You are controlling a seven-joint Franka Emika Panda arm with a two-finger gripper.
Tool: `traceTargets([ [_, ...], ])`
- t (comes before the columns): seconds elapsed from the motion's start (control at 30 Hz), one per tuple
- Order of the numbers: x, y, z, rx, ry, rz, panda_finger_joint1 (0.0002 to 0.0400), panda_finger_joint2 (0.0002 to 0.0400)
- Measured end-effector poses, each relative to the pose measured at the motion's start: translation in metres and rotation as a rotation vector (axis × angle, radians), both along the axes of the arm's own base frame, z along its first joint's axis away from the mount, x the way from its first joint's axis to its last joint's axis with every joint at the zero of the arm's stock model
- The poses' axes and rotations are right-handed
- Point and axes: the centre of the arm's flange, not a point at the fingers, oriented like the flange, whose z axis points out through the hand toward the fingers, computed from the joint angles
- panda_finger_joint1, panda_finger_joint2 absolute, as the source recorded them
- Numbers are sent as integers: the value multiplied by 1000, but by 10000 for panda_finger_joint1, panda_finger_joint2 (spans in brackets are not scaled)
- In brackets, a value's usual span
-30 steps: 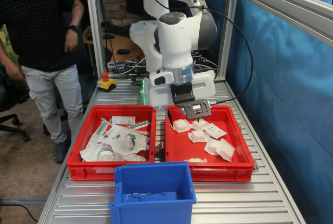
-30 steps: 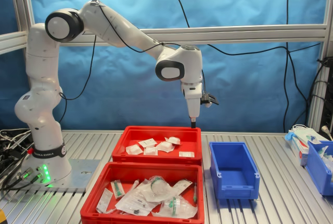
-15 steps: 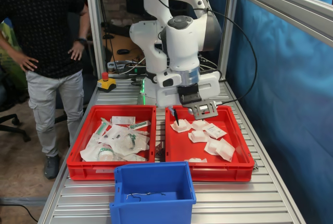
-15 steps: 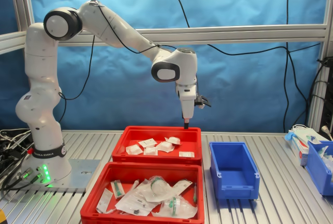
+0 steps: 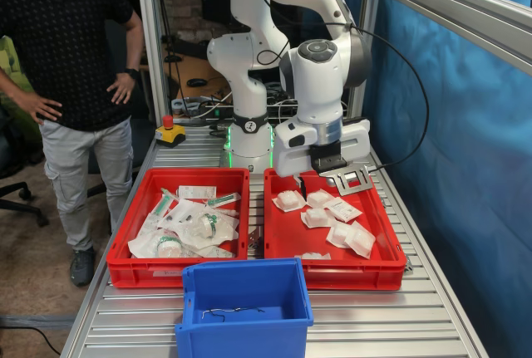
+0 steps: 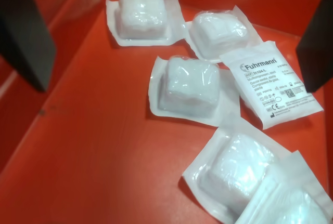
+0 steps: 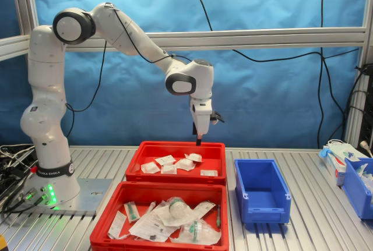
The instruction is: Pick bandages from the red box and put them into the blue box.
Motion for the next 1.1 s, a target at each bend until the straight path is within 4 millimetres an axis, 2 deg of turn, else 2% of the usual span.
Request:
traceTargets([
  [0.37, -3, 7, -12, 5, -64, 5, 400, 400],
  [1.1, 1, 2, -32, 3, -98, -11, 400, 400],
])
